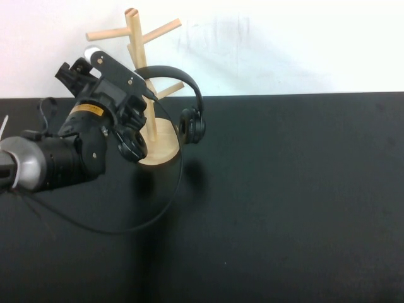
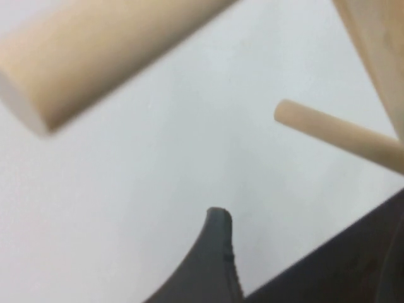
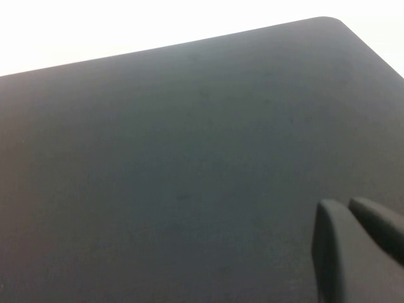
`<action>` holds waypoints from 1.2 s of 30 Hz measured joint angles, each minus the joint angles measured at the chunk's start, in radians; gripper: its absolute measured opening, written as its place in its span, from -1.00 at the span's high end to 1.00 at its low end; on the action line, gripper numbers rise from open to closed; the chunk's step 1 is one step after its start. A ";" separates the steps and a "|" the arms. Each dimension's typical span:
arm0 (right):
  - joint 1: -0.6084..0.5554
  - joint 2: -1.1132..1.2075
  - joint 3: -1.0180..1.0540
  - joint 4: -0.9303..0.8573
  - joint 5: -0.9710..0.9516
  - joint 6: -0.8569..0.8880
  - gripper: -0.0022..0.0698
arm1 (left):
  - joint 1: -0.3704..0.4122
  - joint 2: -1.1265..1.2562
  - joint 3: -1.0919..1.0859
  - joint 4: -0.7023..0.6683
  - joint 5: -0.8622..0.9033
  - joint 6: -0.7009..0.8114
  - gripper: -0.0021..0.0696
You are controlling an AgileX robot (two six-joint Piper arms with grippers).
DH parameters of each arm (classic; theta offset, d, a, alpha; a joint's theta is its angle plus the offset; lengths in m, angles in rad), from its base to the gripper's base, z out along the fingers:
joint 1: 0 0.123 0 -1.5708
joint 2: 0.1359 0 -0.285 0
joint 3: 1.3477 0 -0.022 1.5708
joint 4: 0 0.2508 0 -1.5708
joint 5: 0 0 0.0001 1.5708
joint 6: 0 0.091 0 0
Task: Take out the headphones from the headphone stand
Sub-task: Pick up the headphones from the headphone stand, then place the headphones on the table
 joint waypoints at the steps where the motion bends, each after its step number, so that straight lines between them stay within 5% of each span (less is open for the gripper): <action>1: 0.000 0.000 0.000 0.000 0.000 0.000 0.96 | 0.003 0.002 0.000 0.000 0.011 0.000 -0.88; 18: 0.000 0.000 0.000 0.000 0.000 0.000 0.96 | 0.031 0.026 -0.037 -0.004 0.169 -0.051 0.82; 31: 0.000 0.000 0.000 0.000 0.000 0.000 0.96 | 0.013 -0.138 -0.037 -0.028 0.309 -0.115 0.85; 36: 0.000 0.000 0.000 0.000 0.000 0.000 0.96 | -0.023 -0.297 -0.037 -0.110 0.514 -0.120 0.85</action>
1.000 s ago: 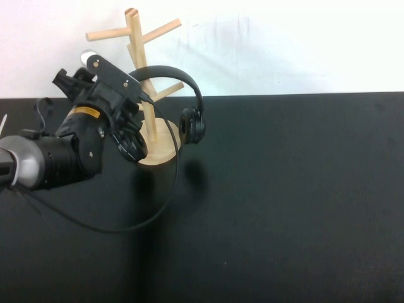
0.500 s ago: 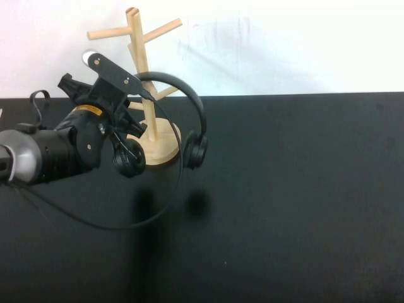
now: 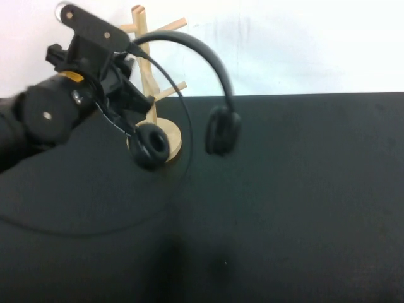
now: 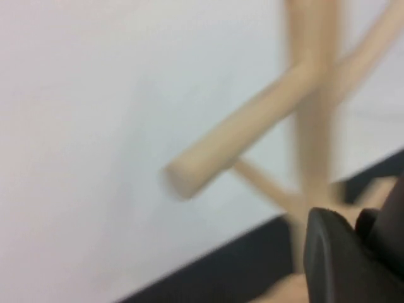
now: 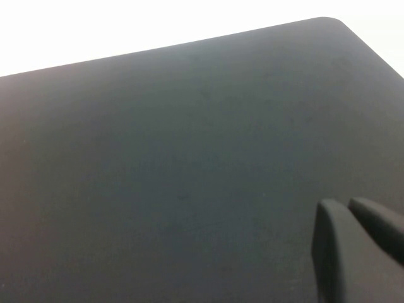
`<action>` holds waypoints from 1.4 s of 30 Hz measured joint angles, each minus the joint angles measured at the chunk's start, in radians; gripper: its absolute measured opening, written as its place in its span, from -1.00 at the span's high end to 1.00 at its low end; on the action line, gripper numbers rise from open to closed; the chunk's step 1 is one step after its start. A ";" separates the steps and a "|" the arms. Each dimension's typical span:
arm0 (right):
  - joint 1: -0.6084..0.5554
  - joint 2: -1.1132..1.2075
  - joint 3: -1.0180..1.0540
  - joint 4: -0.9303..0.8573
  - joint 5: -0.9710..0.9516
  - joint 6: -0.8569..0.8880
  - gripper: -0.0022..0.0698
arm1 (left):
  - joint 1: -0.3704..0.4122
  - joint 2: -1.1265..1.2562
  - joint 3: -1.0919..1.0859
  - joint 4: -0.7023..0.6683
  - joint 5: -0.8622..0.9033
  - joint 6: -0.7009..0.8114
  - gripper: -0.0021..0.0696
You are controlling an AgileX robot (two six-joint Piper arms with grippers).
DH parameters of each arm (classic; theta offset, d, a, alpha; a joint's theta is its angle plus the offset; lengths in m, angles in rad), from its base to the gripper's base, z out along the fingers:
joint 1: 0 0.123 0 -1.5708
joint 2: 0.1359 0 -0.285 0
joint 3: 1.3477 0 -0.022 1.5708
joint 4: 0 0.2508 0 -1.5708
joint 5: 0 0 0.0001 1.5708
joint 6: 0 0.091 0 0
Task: Take out the headphones from the headphone stand
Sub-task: Place the headphones on the table
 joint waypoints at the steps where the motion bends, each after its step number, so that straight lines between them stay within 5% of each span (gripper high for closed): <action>1: 0.000 0.000 0.000 0.000 0.000 0.000 0.96 | -0.012 -0.028 0.000 -0.009 0.056 0.000 0.85; 10: 0.000 0.000 0.000 0.000 0.000 0.000 0.96 | -0.134 -0.115 0.000 -0.003 0.651 -0.152 0.85; 34: 0.000 0.000 0.000 0.000 0.000 0.000 0.96 | -0.164 0.570 -0.452 0.533 0.954 -0.768 0.82; 42: 0.000 0.000 0.000 0.000 0.000 0.000 0.96 | -0.164 0.579 -0.457 0.556 0.978 -0.770 0.01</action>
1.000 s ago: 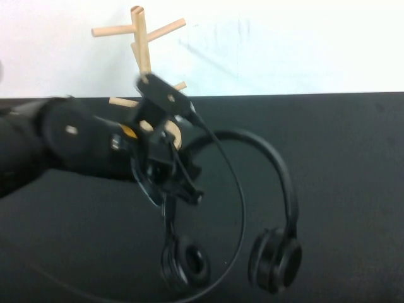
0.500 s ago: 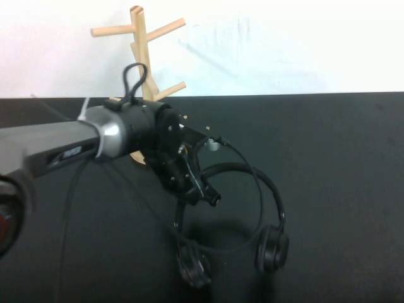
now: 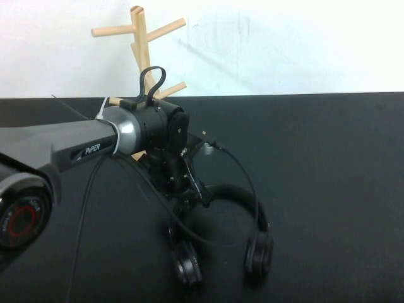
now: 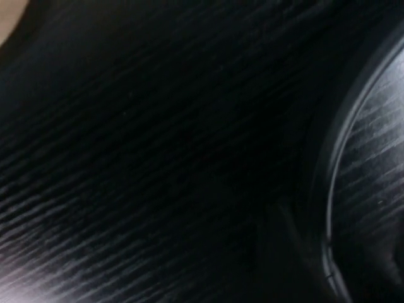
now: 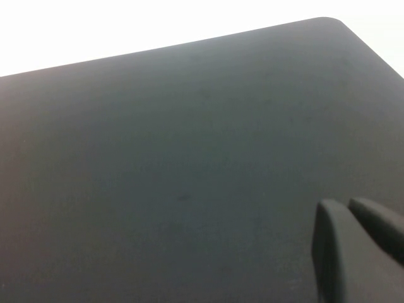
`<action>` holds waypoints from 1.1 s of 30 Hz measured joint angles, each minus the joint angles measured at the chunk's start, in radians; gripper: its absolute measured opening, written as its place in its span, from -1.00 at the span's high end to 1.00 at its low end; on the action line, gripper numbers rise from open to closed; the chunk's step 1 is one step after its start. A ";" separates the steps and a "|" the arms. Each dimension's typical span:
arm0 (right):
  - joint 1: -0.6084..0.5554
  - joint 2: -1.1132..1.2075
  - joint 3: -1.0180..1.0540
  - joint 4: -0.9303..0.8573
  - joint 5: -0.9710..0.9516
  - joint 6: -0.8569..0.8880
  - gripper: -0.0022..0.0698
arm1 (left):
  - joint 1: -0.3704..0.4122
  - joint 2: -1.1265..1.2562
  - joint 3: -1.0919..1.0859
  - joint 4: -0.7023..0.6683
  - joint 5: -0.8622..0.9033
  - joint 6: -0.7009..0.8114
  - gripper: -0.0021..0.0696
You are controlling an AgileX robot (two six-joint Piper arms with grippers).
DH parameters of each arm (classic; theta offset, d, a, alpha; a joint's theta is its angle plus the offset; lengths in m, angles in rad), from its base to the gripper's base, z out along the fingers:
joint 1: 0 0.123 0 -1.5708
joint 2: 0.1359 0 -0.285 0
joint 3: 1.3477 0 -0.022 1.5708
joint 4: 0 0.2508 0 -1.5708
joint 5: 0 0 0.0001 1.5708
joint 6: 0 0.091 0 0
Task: Take out the headphones from the headphone stand
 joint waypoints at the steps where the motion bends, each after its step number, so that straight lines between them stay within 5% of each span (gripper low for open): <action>1: 0.000 0.000 0.000 0.000 0.000 0.000 0.96 | -0.004 0.000 -0.001 0.011 0.005 -0.006 -0.04; 8: 0.000 0.000 0.000 0.000 0.000 0.000 0.96 | -0.076 -0.188 0.072 0.101 0.068 -0.100 -0.07; 14: 0.000 0.000 0.000 0.000 0.000 0.000 0.96 | -0.121 -0.559 0.346 0.095 -0.041 -0.149 0.71; 17: 0.000 0.000 0.000 0.000 0.000 0.000 0.96 | -0.121 -0.741 0.503 0.093 -0.120 -0.166 0.88; 25: 0.000 0.000 0.000 0.000 0.000 0.000 0.96 | -0.121 -1.100 0.753 0.057 -0.210 -0.184 0.94; 33: 0.000 0.000 0.000 0.000 0.000 0.000 0.96 | -0.121 -1.213 0.795 0.023 -0.156 -0.193 0.95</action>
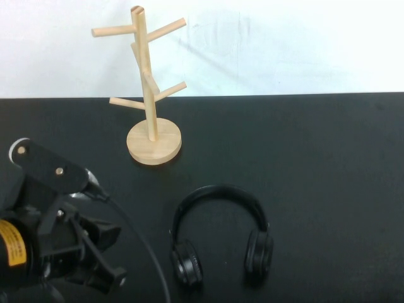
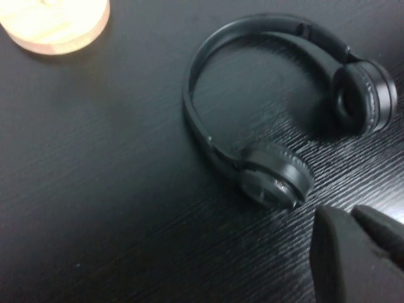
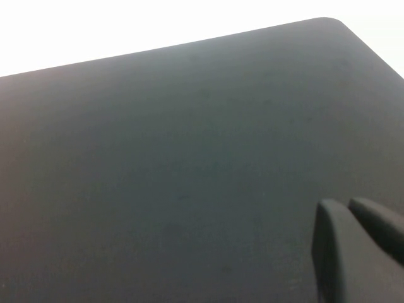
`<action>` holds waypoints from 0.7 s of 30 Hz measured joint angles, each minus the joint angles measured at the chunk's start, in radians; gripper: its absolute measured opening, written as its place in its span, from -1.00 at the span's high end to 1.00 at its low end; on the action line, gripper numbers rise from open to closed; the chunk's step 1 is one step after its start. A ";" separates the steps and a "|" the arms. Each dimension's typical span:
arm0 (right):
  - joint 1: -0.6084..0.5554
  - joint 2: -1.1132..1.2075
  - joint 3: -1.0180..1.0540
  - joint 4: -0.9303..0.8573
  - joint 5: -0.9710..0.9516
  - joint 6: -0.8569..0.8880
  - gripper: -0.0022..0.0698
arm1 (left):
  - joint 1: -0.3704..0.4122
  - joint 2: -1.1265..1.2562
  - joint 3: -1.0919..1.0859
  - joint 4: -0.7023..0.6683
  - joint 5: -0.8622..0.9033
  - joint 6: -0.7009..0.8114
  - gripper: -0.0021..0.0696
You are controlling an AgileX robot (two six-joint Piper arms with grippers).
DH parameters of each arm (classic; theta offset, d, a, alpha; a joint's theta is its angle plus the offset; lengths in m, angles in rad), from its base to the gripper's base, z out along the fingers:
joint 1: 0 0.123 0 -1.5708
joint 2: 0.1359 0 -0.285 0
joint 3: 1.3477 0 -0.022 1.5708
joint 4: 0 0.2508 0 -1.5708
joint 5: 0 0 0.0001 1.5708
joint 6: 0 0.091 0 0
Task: Take out the headphones from the headphone stand
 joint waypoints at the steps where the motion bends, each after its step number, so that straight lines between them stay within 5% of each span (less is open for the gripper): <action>1: 0.000 0.000 0.000 0.000 0.000 0.000 0.96 | 0.000 -0.002 0.000 0.010 0.010 0.000 0.95; 7: 0.000 0.000 0.000 0.000 0.000 0.000 0.96 | 0.000 -0.002 0.012 0.045 -0.001 0.002 0.95; 14: 0.000 0.000 0.000 0.000 0.000 0.000 0.96 | 0.010 -0.164 0.193 0.076 -0.306 0.002 0.95; 21: 0.000 0.000 0.000 0.000 0.000 0.000 0.96 | 0.246 -0.527 0.446 0.034 -0.584 0.057 0.95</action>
